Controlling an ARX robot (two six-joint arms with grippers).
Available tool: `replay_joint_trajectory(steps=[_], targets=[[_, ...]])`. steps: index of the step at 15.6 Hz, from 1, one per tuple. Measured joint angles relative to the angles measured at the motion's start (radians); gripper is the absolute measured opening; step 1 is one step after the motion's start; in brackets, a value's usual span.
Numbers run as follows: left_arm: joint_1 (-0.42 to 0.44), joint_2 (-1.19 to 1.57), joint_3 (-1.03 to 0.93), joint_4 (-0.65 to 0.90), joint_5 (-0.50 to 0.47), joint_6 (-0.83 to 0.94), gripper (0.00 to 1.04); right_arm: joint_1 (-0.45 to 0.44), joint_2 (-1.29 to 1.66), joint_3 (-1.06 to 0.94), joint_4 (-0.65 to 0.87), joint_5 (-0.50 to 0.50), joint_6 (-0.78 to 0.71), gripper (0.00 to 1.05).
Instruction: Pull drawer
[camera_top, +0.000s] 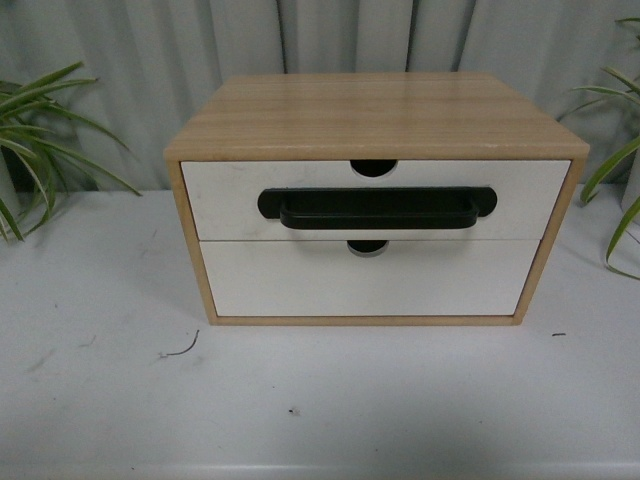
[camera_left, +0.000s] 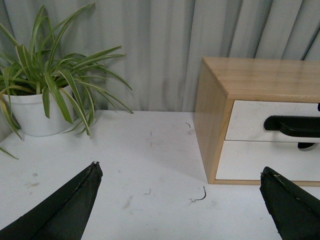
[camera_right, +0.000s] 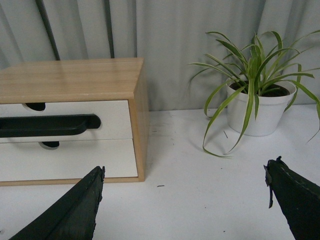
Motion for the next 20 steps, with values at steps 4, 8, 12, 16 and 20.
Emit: replay_joint_trajectory(steps=[4,8,12,16,20], targets=[[0.000,0.000,0.000,0.000,0.000,0.000,0.98,0.000,0.000,0.000,0.000,0.000,0.000,0.98],[0.000,0.000,0.000,0.000,0.000,0.000,0.98,0.000,0.000,0.000,0.000,0.000,0.000,0.98],[0.000,0.000,0.000,0.000,0.000,0.000,0.98,0.000,0.000,0.000,0.000,0.000,0.000,0.98],[0.000,0.000,0.000,0.000,0.000,0.000,0.98,0.000,0.000,0.000,0.000,0.000,0.000,0.98],[0.000,0.000,0.000,0.000,0.000,0.000,0.98,0.000,0.000,0.000,0.000,0.000,0.000,0.98]])
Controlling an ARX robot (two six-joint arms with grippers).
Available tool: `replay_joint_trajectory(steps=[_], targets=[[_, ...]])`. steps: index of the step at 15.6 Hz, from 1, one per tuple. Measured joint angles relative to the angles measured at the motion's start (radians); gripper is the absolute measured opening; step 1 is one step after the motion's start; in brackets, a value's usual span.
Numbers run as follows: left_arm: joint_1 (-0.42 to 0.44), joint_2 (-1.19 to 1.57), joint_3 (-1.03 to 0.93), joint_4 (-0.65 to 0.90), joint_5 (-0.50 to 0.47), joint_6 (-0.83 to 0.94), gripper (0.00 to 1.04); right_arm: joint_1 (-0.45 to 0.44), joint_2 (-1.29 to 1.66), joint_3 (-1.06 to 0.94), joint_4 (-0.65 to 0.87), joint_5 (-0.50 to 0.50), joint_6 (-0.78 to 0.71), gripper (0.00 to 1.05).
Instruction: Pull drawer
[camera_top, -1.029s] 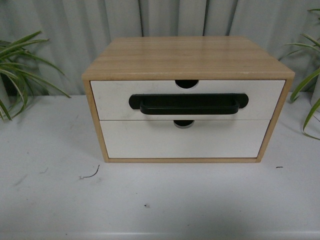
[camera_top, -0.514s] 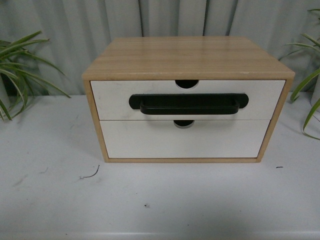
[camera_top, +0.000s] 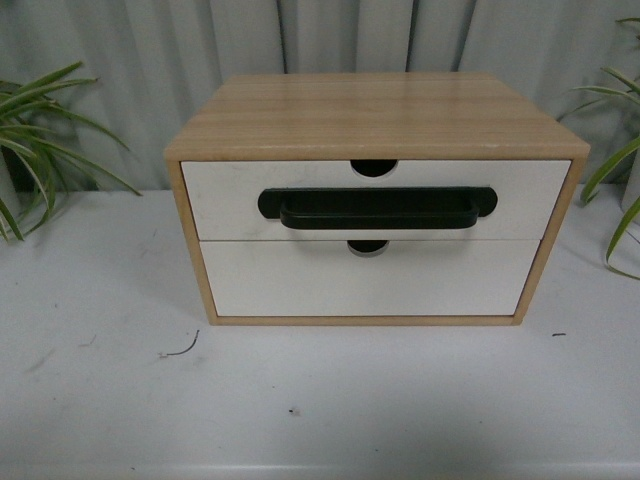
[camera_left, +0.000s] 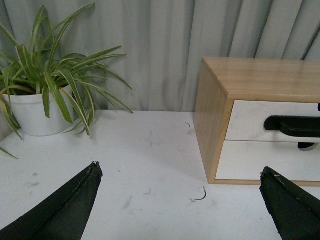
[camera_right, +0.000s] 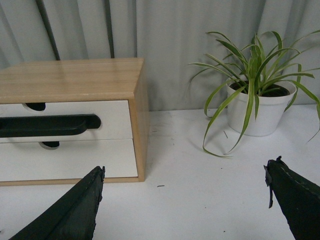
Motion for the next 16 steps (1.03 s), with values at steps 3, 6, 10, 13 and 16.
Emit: replay_joint_trajectory(steps=[3,6,10,13,16], targets=[[0.000,0.000,0.000,0.000,0.000,0.000,0.98,0.000,0.000,0.000,0.000,0.000,0.000,0.98],[0.000,0.000,0.000,0.000,0.000,0.000,0.98,0.000,0.000,0.000,0.000,0.000,0.000,0.98],[0.000,0.000,0.000,0.000,0.000,0.000,0.98,0.000,0.000,0.000,0.000,0.000,0.000,0.98],[0.000,0.000,0.000,0.000,0.000,0.000,0.98,0.000,0.000,0.000,0.000,0.000,0.000,0.98],[0.000,0.000,0.000,0.000,0.000,0.000,0.98,0.000,0.000,0.000,0.000,0.000,0.000,0.98]])
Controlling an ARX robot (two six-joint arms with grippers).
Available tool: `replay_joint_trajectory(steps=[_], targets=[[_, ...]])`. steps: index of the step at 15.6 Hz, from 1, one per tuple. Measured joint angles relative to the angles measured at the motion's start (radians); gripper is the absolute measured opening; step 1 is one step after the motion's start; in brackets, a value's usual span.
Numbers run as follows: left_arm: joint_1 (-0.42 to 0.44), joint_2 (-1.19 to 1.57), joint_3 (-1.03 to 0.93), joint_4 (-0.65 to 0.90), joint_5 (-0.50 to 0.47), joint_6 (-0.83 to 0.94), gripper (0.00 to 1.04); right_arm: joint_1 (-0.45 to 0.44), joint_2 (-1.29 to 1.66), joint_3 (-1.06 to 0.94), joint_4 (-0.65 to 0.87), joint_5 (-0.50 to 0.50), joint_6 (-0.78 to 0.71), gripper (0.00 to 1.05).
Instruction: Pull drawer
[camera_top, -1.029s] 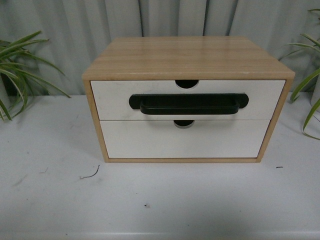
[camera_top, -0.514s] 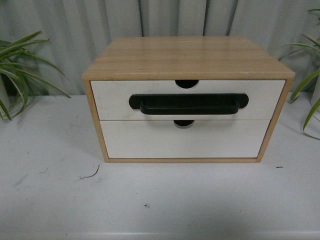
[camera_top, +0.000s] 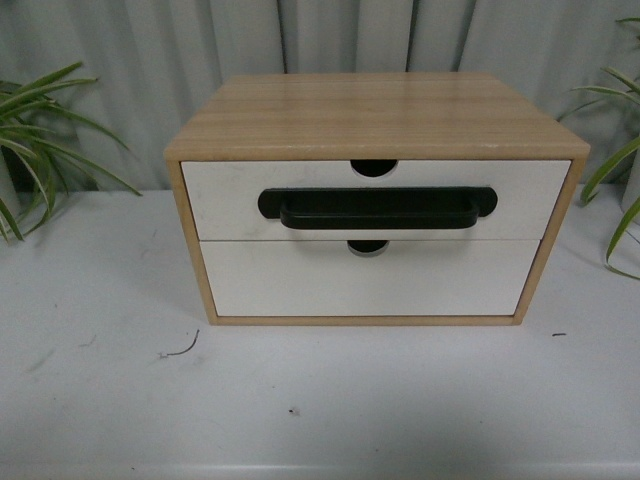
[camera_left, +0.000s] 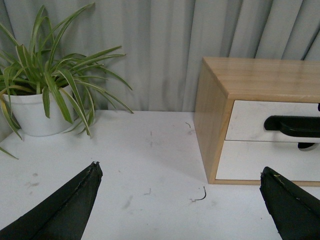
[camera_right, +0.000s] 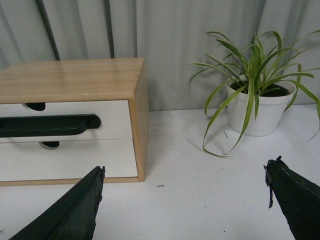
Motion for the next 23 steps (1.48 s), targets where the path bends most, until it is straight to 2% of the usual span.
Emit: replay_joint_trajectory(steps=[3,4,5,6,7,10,12,15,17,20,21,23], targets=[[-0.001,0.001,0.000,-0.005,-0.004,-0.003,0.98,0.000,0.000,0.000,0.000,0.000,0.000,0.98],[-0.065,0.066,0.052,-0.151,-0.151,-0.086,0.98,-0.016,0.023,0.014,-0.050,-0.046,0.039,0.98],[-0.110,0.209,0.121,-0.226,-0.297,-0.211,0.98,-0.027,0.146,0.029,0.003,-0.087,0.114,0.98],[-0.095,0.280,0.136,-0.159,-0.376,-0.317,0.98,-0.014,0.241,0.051,0.082,-0.085,0.148,0.98],[-0.080,0.336,0.145,-0.081,-0.380,-0.359,0.98,0.014,0.360,0.088,0.201,-0.083,0.167,0.98],[-0.074,0.719,0.235,0.294,-0.313,-0.354,0.98,0.107,0.847,0.284,0.571,-0.018,0.141,0.98],[-0.070,0.998,0.351,0.471,-0.261,-0.347,0.98,0.171,1.148,0.457,0.650,0.032,0.064,0.98],[-0.120,1.250,0.554,0.488,-0.200,-0.296,0.98,0.242,1.436,0.687,0.717,0.076,-0.165,0.98],[-0.167,1.327,0.678,0.436,-0.122,-0.198,0.98,0.257,1.533,0.761,0.723,0.038,-0.388,0.98],[-0.251,1.417,0.847,0.263,0.075,0.062,0.98,0.261,1.561,0.765,0.690,-0.150,-0.842,0.98],[-0.288,1.447,0.884,0.158,0.155,0.179,0.98,0.253,1.561,0.765,0.640,-0.211,-1.007,0.98],[-0.346,1.496,0.950,-0.019,0.230,0.385,0.98,0.227,1.561,0.766,0.492,-0.305,-1.308,0.98]])
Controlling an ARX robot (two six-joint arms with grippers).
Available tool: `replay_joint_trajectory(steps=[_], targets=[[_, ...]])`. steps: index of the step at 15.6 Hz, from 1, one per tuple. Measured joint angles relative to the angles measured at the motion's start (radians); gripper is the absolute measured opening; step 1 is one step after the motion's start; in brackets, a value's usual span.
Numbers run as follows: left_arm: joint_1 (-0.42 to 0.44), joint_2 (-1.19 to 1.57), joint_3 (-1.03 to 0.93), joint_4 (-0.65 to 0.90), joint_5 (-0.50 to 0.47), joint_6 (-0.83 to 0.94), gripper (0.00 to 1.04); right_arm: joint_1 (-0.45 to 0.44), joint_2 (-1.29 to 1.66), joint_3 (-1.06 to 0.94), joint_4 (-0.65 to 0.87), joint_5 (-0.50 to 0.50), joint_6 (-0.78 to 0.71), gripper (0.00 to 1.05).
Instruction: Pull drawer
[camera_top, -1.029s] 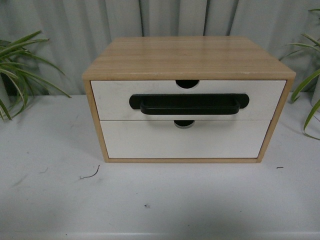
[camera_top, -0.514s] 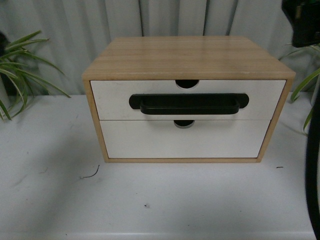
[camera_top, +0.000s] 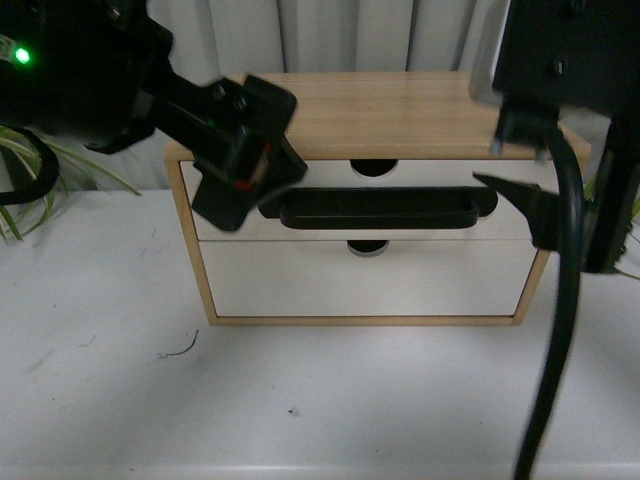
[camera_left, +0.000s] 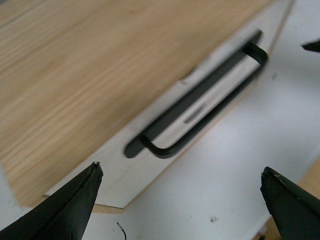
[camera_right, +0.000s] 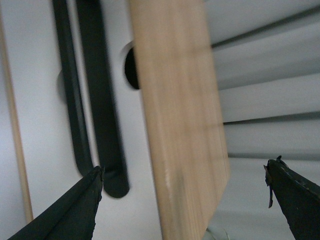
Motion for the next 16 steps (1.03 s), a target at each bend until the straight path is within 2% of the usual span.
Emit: replay_joint_trajectory(steps=[3,4,8,16], targets=[[-0.085,0.095,0.121,-0.254,0.026,0.285,0.98,-0.047,0.034,0.043,-0.237,-0.064,-0.371,0.98],[-0.105,0.175,0.173,-0.284,0.015,0.336,0.98,-0.052,0.095,0.067,-0.287,-0.069,-0.418,0.98],[-0.118,0.288,0.260,-0.254,-0.008,0.343,0.98,-0.036,0.187,0.139,-0.364,-0.058,-0.431,0.98],[-0.129,0.369,0.291,-0.214,-0.023,0.332,0.98,-0.010,0.249,0.204,-0.385,-0.044,-0.435,0.98]])
